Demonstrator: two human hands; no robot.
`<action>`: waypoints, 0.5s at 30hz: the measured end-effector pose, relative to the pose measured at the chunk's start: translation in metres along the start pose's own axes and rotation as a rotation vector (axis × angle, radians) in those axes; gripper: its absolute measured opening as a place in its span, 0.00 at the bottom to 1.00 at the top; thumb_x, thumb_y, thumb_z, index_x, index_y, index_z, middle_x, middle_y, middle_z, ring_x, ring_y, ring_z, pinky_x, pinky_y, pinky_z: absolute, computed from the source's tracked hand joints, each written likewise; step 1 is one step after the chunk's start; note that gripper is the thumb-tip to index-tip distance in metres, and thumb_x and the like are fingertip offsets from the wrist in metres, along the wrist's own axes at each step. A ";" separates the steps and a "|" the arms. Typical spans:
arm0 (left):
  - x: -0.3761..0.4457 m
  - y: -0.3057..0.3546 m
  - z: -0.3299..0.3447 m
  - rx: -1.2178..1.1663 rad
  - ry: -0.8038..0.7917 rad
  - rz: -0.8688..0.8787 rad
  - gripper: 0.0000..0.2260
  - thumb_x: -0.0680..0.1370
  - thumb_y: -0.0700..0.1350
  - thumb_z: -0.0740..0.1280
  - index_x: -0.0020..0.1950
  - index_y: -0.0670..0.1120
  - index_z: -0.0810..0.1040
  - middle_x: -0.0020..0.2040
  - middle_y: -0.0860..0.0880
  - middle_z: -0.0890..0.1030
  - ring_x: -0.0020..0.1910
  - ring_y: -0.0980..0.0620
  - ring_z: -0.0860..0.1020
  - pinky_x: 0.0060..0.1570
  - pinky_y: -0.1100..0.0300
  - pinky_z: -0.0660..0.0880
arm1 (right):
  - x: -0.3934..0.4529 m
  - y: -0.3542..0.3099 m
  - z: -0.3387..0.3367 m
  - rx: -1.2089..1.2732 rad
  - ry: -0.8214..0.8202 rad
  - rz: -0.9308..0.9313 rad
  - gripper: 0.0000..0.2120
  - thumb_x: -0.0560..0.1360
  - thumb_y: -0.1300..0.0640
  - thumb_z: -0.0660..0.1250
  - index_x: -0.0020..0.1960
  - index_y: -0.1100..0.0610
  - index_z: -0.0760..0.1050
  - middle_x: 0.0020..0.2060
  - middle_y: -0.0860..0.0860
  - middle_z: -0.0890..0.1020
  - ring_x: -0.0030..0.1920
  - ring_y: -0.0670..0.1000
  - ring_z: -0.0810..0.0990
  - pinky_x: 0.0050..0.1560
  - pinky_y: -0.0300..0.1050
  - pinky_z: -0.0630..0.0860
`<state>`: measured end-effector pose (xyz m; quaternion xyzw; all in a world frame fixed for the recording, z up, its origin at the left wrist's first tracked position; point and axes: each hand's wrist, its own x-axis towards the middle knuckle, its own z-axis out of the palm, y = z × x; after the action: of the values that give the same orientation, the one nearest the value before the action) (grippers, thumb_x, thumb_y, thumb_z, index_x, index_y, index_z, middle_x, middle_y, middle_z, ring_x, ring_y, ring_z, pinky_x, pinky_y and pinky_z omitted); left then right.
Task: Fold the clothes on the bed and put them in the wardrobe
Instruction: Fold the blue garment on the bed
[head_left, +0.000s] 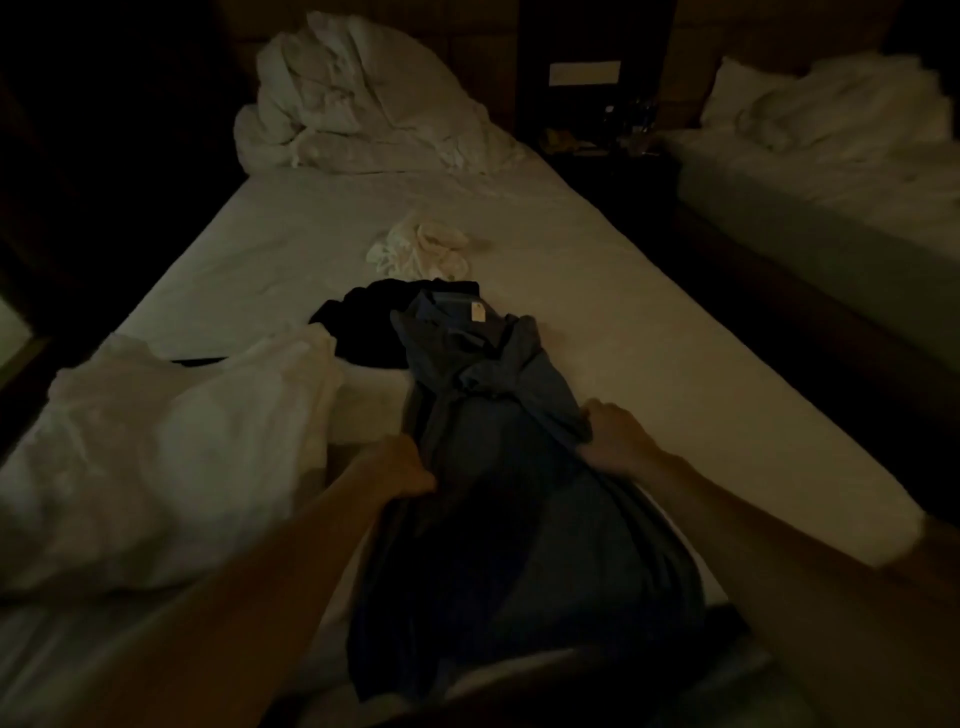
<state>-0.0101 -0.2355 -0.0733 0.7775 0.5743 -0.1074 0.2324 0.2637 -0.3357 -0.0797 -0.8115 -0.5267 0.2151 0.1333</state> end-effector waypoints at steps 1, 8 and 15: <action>-0.013 0.002 0.004 -0.035 -0.038 -0.023 0.28 0.72 0.53 0.71 0.68 0.40 0.72 0.64 0.39 0.76 0.61 0.41 0.77 0.55 0.53 0.77 | -0.015 0.015 0.005 -0.066 -0.031 0.068 0.26 0.72 0.48 0.70 0.64 0.59 0.67 0.58 0.60 0.75 0.56 0.60 0.75 0.53 0.51 0.76; -0.095 -0.008 0.042 -0.097 -0.184 -0.128 0.25 0.71 0.42 0.72 0.66 0.36 0.73 0.63 0.38 0.76 0.59 0.42 0.78 0.57 0.49 0.78 | -0.101 0.051 0.025 -0.106 -0.030 0.203 0.24 0.74 0.40 0.68 0.56 0.58 0.67 0.51 0.56 0.74 0.45 0.56 0.74 0.41 0.45 0.71; -0.137 0.009 0.051 -0.036 0.115 0.059 0.20 0.73 0.50 0.70 0.58 0.36 0.76 0.57 0.36 0.79 0.55 0.39 0.79 0.50 0.50 0.77 | -0.149 0.022 0.033 0.063 0.096 0.074 0.09 0.73 0.60 0.66 0.48 0.58 0.66 0.44 0.54 0.73 0.43 0.55 0.73 0.40 0.43 0.69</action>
<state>-0.0396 -0.3774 -0.0559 0.7947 0.5654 -0.0451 0.2159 0.2123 -0.4811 -0.0866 -0.8353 -0.4821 0.1974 0.1759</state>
